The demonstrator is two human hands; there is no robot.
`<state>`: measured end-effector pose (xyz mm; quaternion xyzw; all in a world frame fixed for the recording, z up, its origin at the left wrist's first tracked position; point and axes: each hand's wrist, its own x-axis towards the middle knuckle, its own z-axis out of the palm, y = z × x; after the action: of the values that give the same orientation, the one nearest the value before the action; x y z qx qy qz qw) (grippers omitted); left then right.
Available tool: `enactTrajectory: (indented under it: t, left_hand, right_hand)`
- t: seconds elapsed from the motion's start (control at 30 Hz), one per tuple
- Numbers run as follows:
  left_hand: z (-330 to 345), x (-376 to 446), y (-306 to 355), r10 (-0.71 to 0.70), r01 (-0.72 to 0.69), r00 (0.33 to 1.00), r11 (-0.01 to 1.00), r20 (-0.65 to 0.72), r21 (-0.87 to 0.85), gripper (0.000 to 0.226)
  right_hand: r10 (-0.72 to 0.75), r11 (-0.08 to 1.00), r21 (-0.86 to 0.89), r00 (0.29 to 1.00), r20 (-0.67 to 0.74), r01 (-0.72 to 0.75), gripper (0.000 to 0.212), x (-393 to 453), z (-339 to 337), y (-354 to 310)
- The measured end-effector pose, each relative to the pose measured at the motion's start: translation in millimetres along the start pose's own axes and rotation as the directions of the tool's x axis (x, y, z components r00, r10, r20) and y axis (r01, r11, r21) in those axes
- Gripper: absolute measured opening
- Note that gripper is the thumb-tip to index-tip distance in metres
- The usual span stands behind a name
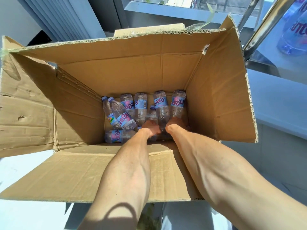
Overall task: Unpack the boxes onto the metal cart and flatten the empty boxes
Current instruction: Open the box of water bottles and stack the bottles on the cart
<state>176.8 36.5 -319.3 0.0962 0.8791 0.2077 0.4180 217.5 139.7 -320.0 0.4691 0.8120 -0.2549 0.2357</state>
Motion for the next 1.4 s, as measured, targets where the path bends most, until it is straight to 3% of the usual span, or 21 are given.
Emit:
enactTrajectory:
  t: [0.03, 0.1, 0.23, 0.3, 0.37, 0.4, 0.47, 0.6, 0.7, 0.77, 0.83, 0.9, 0.97, 1.03, 1.17, 1.27, 1.4]
  left_hand:
    - [-3.7, -0.1, 4.0, -0.032, 0.014, 0.996, 0.979, -0.085, -0.201, 0.023]
    - [-13.6, -3.7, 10.8, -0.125, -0.02, 0.964, 0.847, -0.235, -0.531, 0.014]
    - [-29.9, -7.8, 9.9, -0.18, -0.083, 0.938, 0.711, -0.295, -0.698, 0.024]
    - [-35.8, -10.5, 12.3, -0.21, -0.096, 0.944, 0.566, -0.256, -0.819, 0.041]
    - [-42.2, -6.5, 12.5, -0.2, -0.059, 0.97, 0.369, -0.141, -0.928, 0.066]
    - [-45.0, -4.3, 12.5, -0.203, -0.024, 0.974, 0.332, -0.096, -0.943, 0.068]
    - [-47.0, -4.1, 11.9, -0.222, 0.056, 0.975, 0.366, -0.029, -0.929, 0.055]
    - [-39.7, -15.7, 14.8, -0.198, 0.217, 0.971, 0.507, 0.132, -0.834, 0.031]
    - [-44.9, -13.2, 22.0, -0.164, 0.158, 0.983, 0.539, 0.082, -0.827, 0.021]
    - [-50.1, -8.6, 26.5, -0.133, 0.116, 0.99, 0.577, 0.047, -0.809, 0.014]
    - [-54.8, -12.1, 28.4, -0.123, 0.121, 0.991, 0.619, 0.056, -0.776, 0.009]
    - [-59.5, -21.2, 27.4, -0.145, 0.149, 0.987, 0.629, 0.073, -0.763, 0.002]
    - [-69.8, -33.6, 26.5, -0.149, 0.138, 0.987, 0.633, 0.055, -0.762, 0.005]
    - [-88.1, -50.2, 33.0, -0.133, 0.1, 0.991, 0.613, 0.023, -0.784, 0.007]
    - [-133.9, -77.0, 49.6, -0.118, -0.012, 0.989, 0.512, -0.085, -0.859, 0.011]
    - [-157.3, -98.7, 63.0, 0.005, -0.004, 1.0, 0.475, -0.002, -0.88, 0.032]
    - [-174.8, -123.9, 79.5, 0.104, 0.0, 0.993, 0.459, 0.053, -0.889, 0.04]
  right_hand:
    - [-0.027, 1.0, -0.005, 0.999, 0.025, 0.027, 0.043, 0.1, 0.4, -0.2]
    - [-0.092, 0.996, 0.018, 0.994, 0.065, 0.091, 0.049, 0.0, 0.6, -0.7]
    - [-0.266, 0.961, 0.103, 0.96, 0.092, 0.256, 0.067, -1.5, -3.0, 0.2]
    - [-0.37, 0.904, 0.278, 0.92, 0.128, 0.325, 0.071, -5.4, -6.4, -1.9]
    - [-0.418, 0.753, 0.608, 0.897, 0.145, 0.253, 0.065, -10.8, -8.6, -9.0]
    - [-0.418, 0.658, 0.728, 0.897, 0.143, 0.191, 0.056, -12.9, -9.9, -12.9]
    - [-0.393, 0.561, 0.821, 0.907, 0.151, 0.106, 0.038, -15.9, -16.7, -17.5]
    - [-0.35, 0.379, 0.914, 0.892, 0.285, -0.143, 0.023, -12.7, -27.2, -12.6]
    - [-0.332, 0.253, 0.934, 0.885, 0.328, -0.251, 0.039, -8.9, -28.8, -14.3]
    - [-0.318, 0.188, 0.955, 0.906, 0.279, -0.228, 0.038, -5.5, -31.4, -18.5]
    - [-0.229, 0.225, 0.961, 0.95, 0.214, -0.162, 0.036, -1.8, -36.2, -23.6]
    - [-0.185, 0.341, 0.934, 0.966, 0.179, -0.107, 0.043, -5.5, -43.5, -30.6]
    - [-0.246, 0.465, 0.884, 0.95, 0.191, -0.057, 0.055, -19.1, -56.0, -38.4]
    - [-0.305, 0.509, 0.861, 0.93, 0.206, -0.023, 0.053, -35.1, -71.7, -45.5]
    - [-0.426, 0.311, 0.95, 0.892, 0.151, -0.012, 0.037, -59.7, -112.4, -68.0]
    - [-0.491, 0.198, 0.98, 0.862, 0.123, -0.027, 0.022, -81.5, -144.8, -81.9]
    - [-0.491, 0.293, 0.953, 0.868, 0.077, 0.081, 0.038, -101.9, -181.7, -85.7]
